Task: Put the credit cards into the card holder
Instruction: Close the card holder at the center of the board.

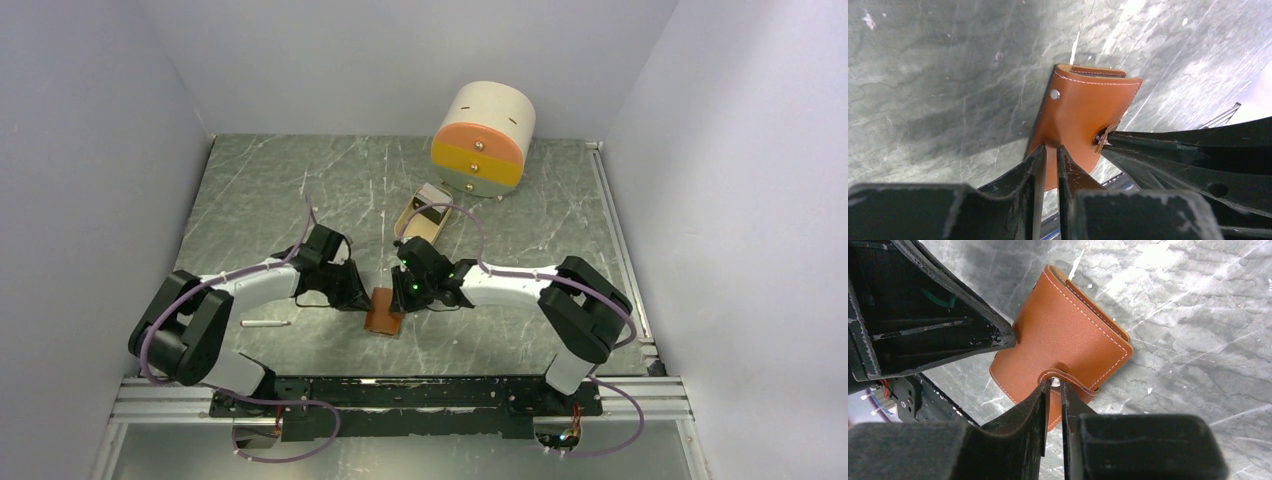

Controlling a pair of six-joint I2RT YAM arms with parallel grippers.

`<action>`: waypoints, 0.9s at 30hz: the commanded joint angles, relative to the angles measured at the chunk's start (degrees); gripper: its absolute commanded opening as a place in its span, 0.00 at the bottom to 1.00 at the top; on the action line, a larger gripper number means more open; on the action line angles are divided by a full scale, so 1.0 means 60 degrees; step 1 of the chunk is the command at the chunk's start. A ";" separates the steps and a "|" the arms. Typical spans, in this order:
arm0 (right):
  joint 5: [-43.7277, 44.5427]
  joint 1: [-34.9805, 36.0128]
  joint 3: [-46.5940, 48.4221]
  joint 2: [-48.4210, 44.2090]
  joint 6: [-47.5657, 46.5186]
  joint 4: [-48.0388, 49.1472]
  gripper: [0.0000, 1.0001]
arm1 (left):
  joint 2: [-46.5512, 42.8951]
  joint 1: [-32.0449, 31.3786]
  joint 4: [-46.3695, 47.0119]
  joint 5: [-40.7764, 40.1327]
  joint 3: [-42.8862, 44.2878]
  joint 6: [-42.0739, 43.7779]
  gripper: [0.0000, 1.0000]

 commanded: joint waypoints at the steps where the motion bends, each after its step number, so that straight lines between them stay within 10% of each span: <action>1: 0.0317 0.0014 0.0276 0.0334 -0.0062 -0.0459 0.18 | 0.0272 0.0057 0.0189 -0.0012 -0.0175 0.0302 0.20; 27: 0.0533 0.0005 0.1447 0.2184 0.0133 -0.2277 0.17 | 0.0593 0.0057 0.1233 0.0839 -0.0714 0.0210 0.16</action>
